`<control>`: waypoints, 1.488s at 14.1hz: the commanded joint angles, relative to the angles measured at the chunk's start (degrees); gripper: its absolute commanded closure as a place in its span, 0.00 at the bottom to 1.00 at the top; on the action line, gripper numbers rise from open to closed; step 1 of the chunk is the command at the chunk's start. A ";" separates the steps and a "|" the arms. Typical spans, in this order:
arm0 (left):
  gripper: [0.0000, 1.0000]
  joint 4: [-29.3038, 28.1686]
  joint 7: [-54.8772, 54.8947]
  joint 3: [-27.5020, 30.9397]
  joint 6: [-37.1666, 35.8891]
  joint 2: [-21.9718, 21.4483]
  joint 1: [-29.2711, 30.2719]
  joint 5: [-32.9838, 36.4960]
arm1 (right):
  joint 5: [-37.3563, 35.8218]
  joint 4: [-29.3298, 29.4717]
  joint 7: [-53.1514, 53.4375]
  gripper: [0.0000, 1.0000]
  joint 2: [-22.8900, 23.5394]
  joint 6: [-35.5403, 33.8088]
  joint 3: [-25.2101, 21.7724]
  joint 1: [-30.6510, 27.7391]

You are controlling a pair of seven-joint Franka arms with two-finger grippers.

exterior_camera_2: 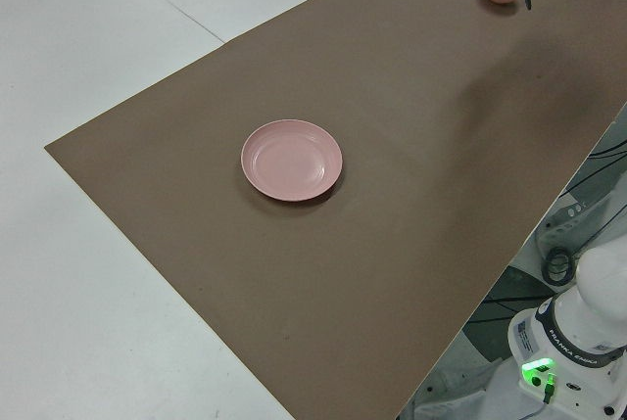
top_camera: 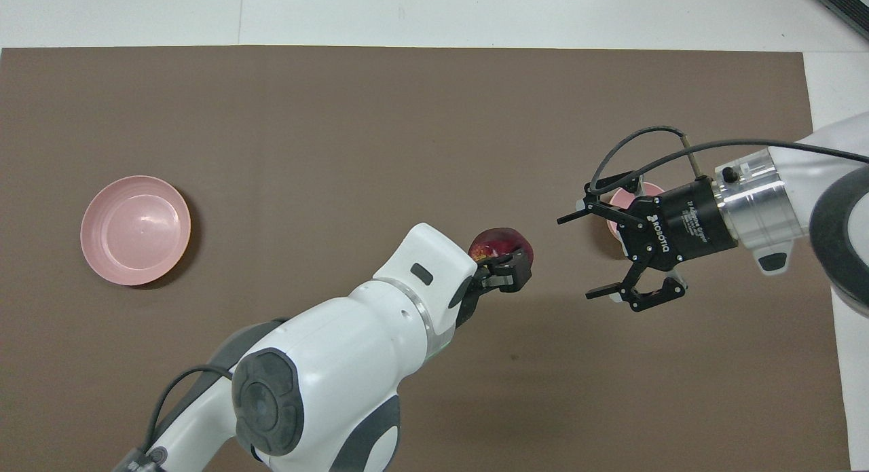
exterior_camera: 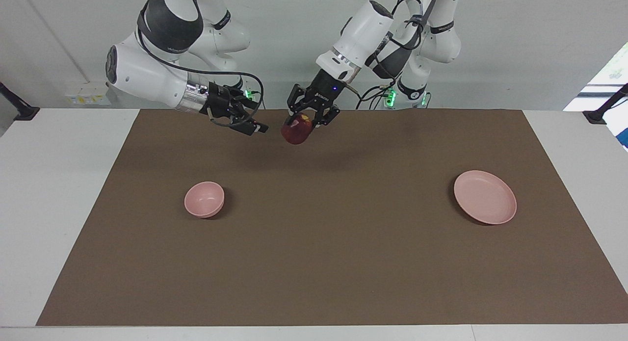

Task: Move apple from plate to bowl
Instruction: 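Close the right gripper on the apple held by the left gripper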

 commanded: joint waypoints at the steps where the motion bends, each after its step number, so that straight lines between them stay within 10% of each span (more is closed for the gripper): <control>1: 1.00 1.34 -0.23 -0.31 2.51 0.74 -0.76 -1.15 | 3.03 -1.98 -0.27 0.00 -0.95 1.35 0.38 -1.44; 21: 1.00 2.05 -1.19 -1.98 4.37 0.48 -0.85 -1.50 | 9.10 -7.95 -1.15 0.00 -2.97 8.74 0.47 4.44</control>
